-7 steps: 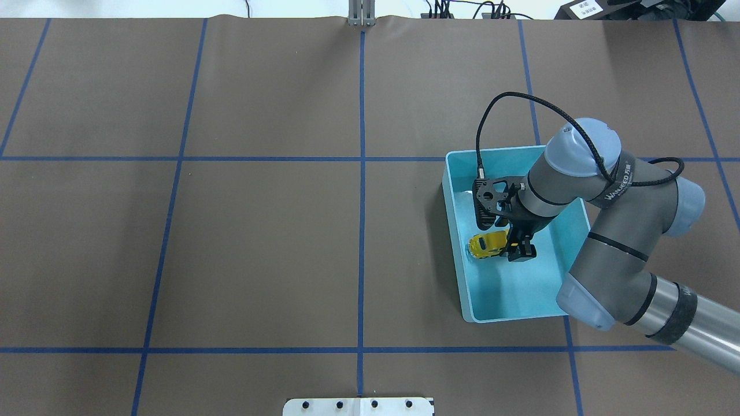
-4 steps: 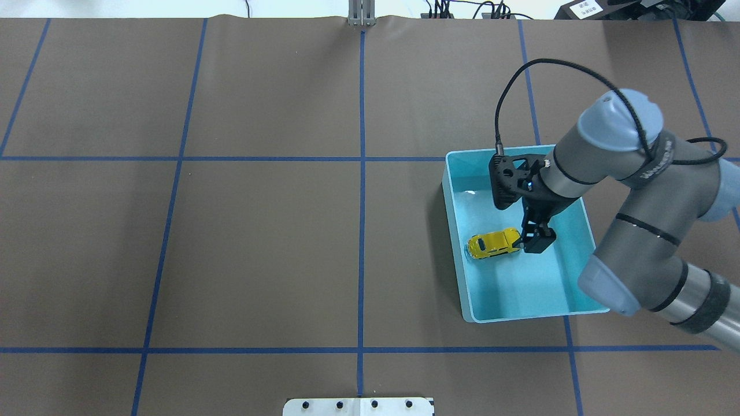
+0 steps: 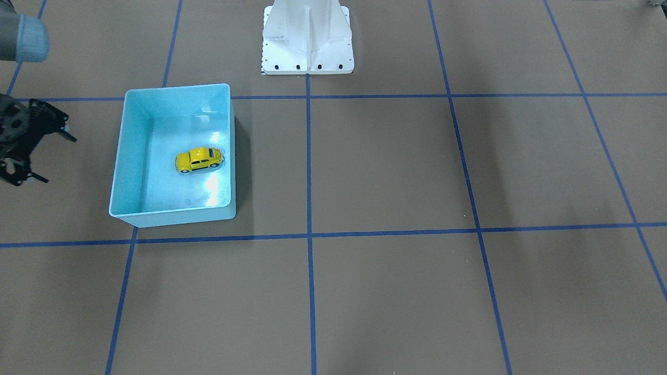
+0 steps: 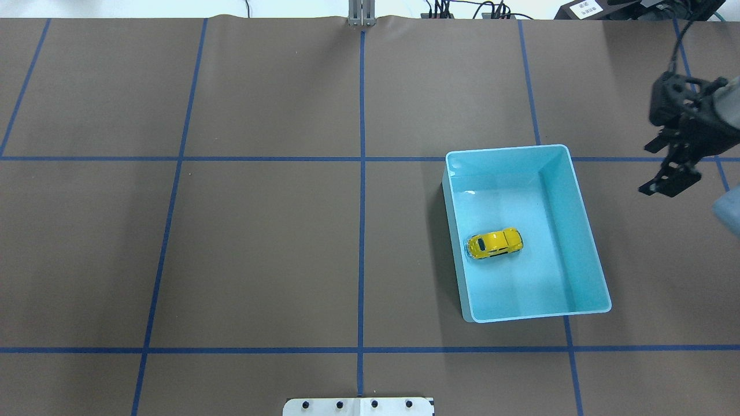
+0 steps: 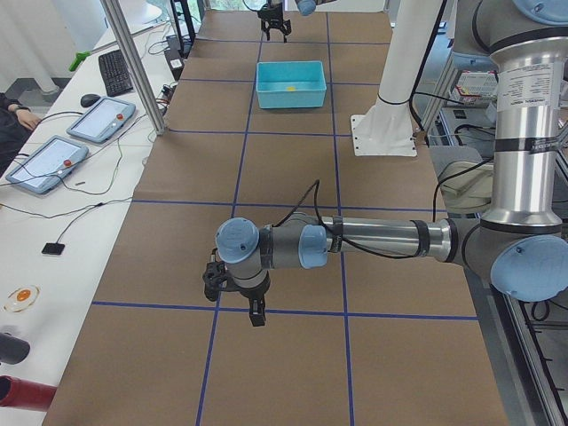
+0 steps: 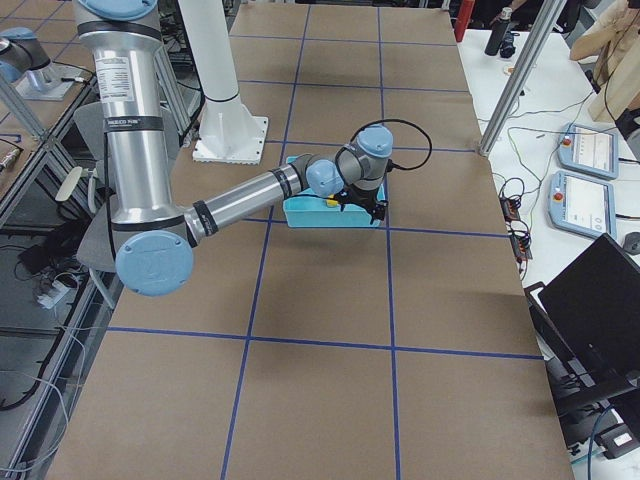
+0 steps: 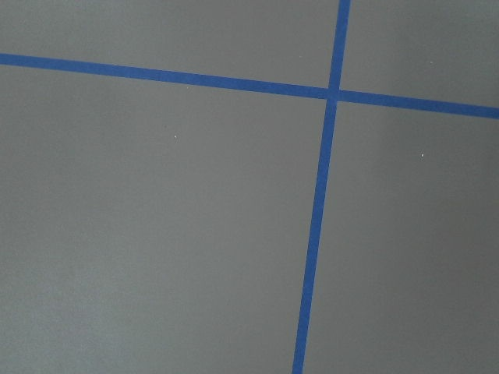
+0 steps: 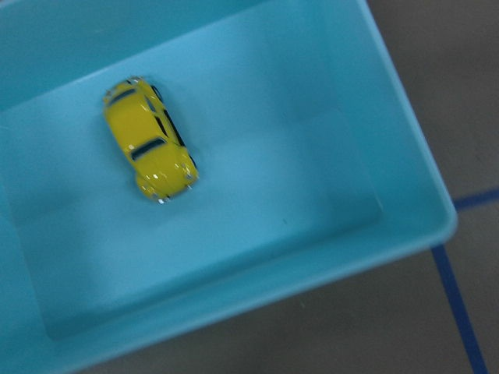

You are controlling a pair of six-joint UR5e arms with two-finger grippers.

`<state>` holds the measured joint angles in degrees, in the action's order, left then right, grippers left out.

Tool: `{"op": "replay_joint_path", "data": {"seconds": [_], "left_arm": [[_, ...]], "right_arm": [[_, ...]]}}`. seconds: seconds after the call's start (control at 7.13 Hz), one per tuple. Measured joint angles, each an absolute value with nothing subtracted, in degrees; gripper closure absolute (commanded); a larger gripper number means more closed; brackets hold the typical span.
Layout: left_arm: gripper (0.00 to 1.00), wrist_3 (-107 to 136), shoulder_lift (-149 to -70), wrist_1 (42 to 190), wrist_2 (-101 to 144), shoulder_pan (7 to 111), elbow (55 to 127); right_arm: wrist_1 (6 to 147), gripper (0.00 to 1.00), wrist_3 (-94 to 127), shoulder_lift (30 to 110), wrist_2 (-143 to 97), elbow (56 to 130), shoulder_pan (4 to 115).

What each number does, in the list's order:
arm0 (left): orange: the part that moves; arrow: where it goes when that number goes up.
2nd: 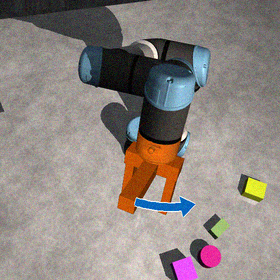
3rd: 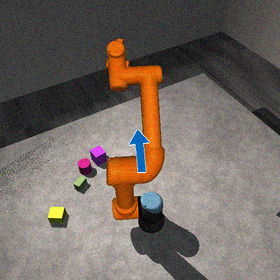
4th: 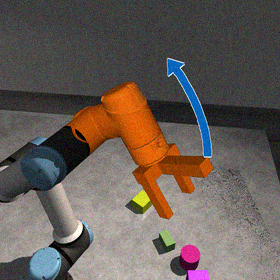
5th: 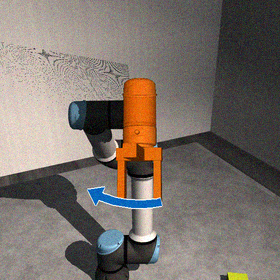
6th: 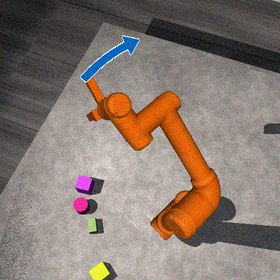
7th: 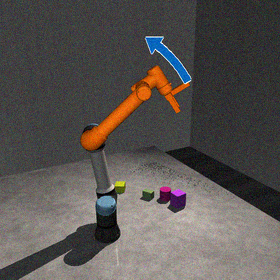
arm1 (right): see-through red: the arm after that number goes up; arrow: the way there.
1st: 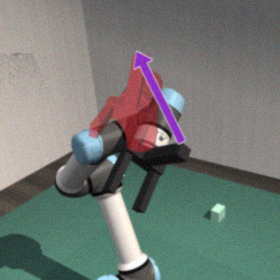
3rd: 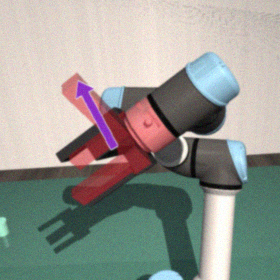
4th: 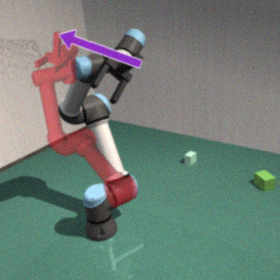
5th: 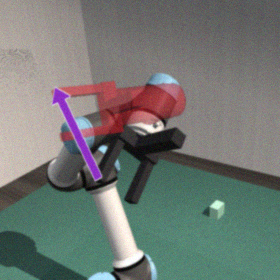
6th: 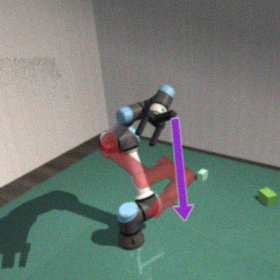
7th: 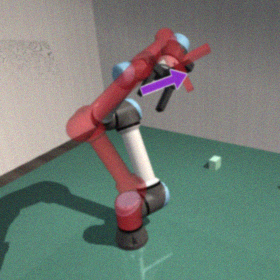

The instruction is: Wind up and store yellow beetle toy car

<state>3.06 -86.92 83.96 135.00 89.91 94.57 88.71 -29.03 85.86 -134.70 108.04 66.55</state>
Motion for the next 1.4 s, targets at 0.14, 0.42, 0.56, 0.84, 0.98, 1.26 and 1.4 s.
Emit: {"op": "replay_joint_path", "data": {"seconds": [0.14,0.42,0.56,0.84,0.98,1.26,1.4], "left_arm": [[0.0,3.02,-86.94,83.99,135.0,89.91,94.57],[0.0,2.99,-86.96,84.02,135.0,89.91,94.63],[0.0,2.99,-86.87,84.02,135.0,89.93,94.64],[0.0,3.0,-86.81,84.02,135.0,89.97,94.77],[0.0,3.04,-86.9,84.02,135.02,89.95,94.84],[0.0,3.07,-86.99,84.02,135.13,89.92,94.77],[0.0,3.07,-86.99,84.02,135.16,89.92,94.71]], "right_arm": [[92.34,0.0,-27.77,87.19,-134.77,106.97,72.34],[97.25,0.0,-19.17,88.19,-134.89,102.44,81.44],[97.75,0.0,-14.69,89.02,-134.71,99.53,84.68],[97.86,0.0,-10.95,89.57,-133.99,93.91,89.35],[97.81,0.0,-7.34,89.28,-133.13,92.14,90.32],[97.3,0.0,3.07,88.35,-131.31,91.34,90.82],[96.97,0.0,5.21,88.27,-130.59,91.31,90.84]]}}
